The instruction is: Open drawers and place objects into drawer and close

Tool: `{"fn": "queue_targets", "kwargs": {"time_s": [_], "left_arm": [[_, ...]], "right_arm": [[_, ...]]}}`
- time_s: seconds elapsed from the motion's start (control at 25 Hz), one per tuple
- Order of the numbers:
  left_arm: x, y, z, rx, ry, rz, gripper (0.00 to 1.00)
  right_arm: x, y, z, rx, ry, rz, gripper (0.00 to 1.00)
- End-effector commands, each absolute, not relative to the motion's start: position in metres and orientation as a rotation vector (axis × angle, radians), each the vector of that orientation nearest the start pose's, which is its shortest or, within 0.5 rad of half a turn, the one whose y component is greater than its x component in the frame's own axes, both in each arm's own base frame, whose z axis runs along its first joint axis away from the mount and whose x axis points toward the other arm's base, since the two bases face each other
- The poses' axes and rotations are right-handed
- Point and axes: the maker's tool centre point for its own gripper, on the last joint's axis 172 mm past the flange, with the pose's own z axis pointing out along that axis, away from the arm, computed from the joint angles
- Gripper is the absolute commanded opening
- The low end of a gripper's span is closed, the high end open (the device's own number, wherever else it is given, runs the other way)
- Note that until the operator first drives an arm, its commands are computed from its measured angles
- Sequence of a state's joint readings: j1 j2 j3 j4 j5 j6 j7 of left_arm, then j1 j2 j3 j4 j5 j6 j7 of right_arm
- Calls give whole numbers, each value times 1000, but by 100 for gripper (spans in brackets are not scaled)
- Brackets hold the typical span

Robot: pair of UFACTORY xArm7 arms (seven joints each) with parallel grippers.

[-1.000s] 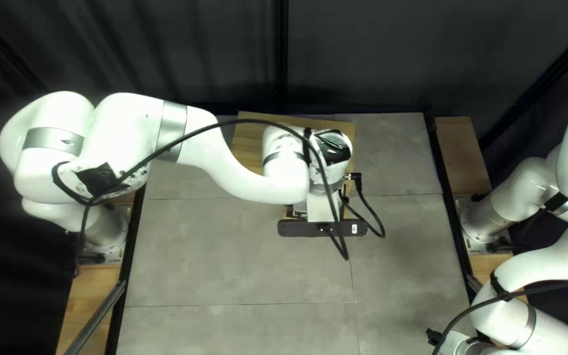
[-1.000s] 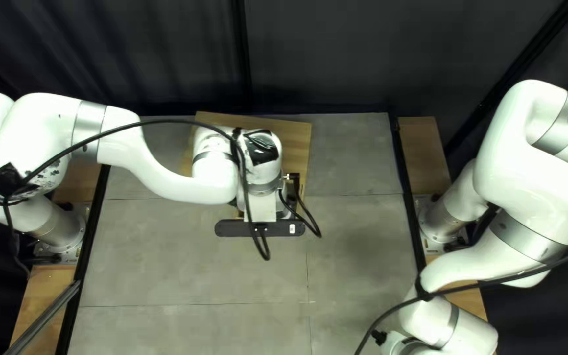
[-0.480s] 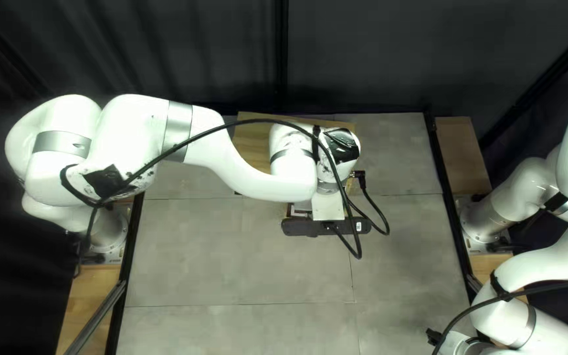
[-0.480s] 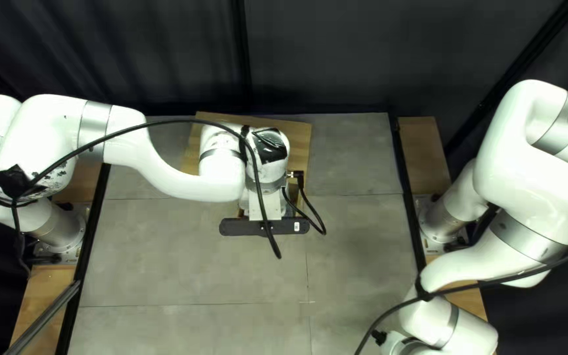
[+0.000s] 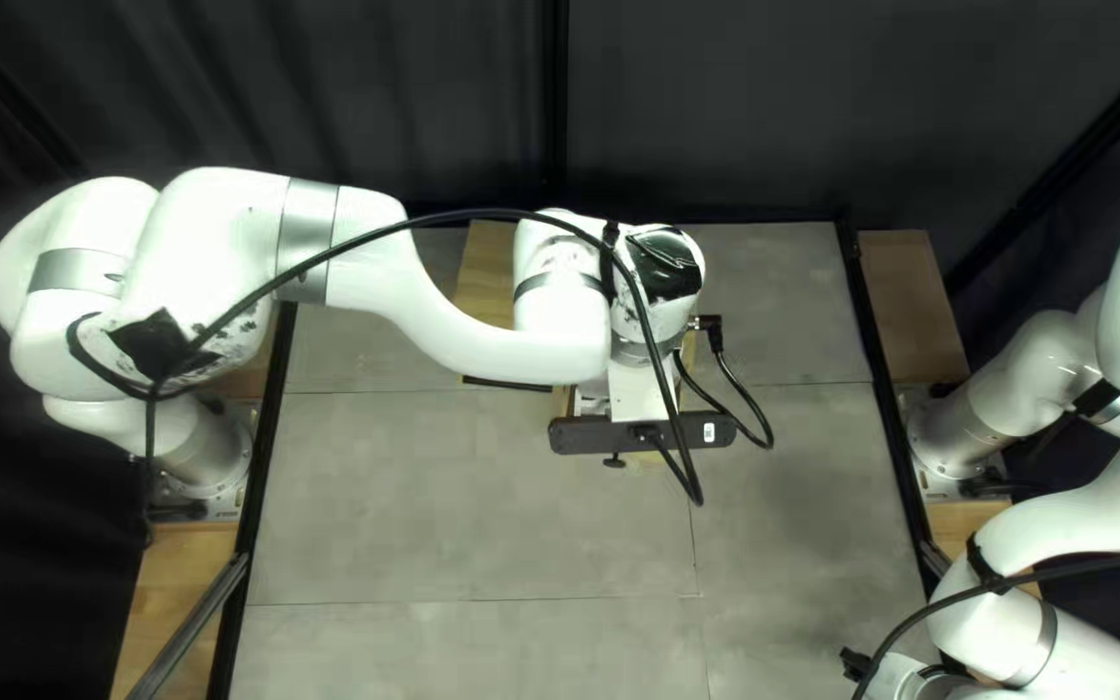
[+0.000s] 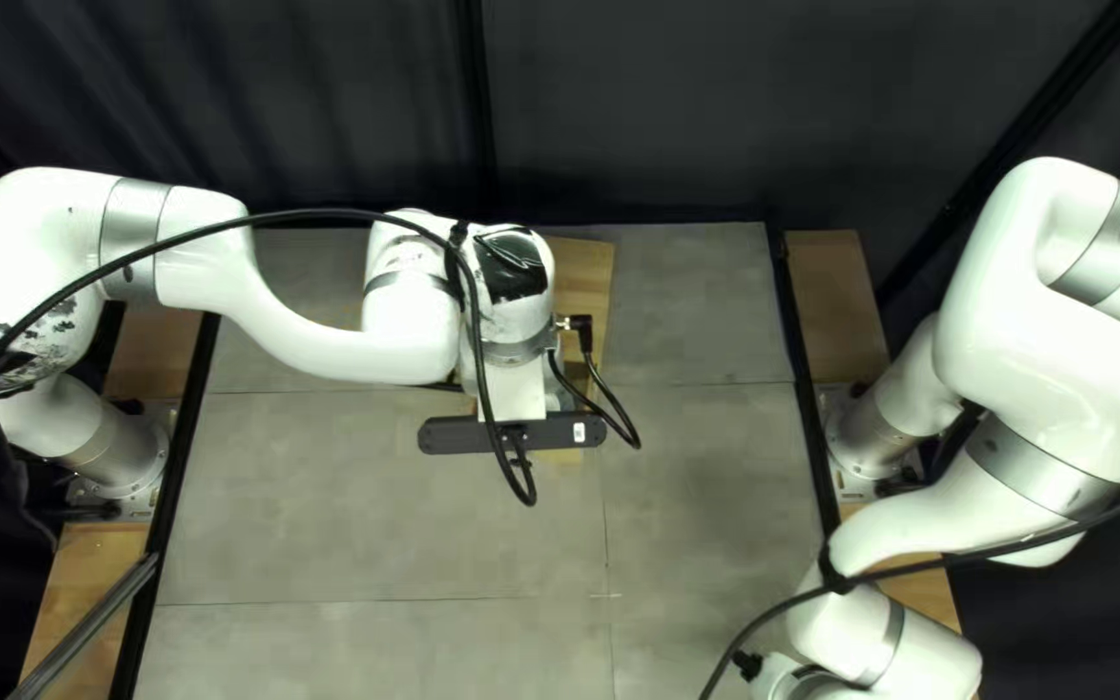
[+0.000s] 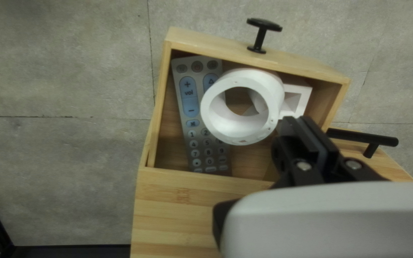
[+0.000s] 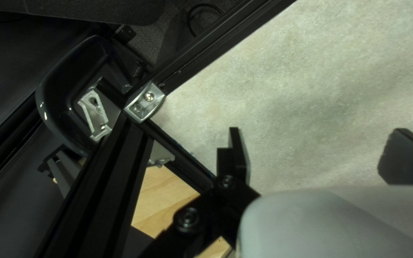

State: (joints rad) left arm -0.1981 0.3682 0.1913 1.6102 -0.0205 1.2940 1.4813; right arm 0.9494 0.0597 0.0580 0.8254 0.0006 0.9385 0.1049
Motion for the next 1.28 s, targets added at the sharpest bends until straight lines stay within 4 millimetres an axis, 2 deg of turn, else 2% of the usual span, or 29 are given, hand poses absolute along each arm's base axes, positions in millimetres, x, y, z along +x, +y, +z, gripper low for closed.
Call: {"fn": "queue_targets", "kwargs": {"time_s": [0.04, 0.24, 0.52, 0.88, 1.28], "left_arm": [[566, -23, 211, -2340, 2092, 113, 100], [561, -17, 203, -2305, 2137, 131, 100], [560, -10, 183, -2346, 2132, 159, 100], [557, -11, 178, -2367, 2154, 197, 92], [552, -9, 169, -2382, 2169, 210, 89]], "right_arm": [[209, 332, 85, -2898, -1404, 240, 100], [209, 332, 85, -2898, -1404, 240, 100], [209, 332, 85, -2898, -1404, 240, 100], [209, 332, 85, -2898, -1404, 240, 100], [209, 332, 85, -2898, -1404, 240, 100]]}}
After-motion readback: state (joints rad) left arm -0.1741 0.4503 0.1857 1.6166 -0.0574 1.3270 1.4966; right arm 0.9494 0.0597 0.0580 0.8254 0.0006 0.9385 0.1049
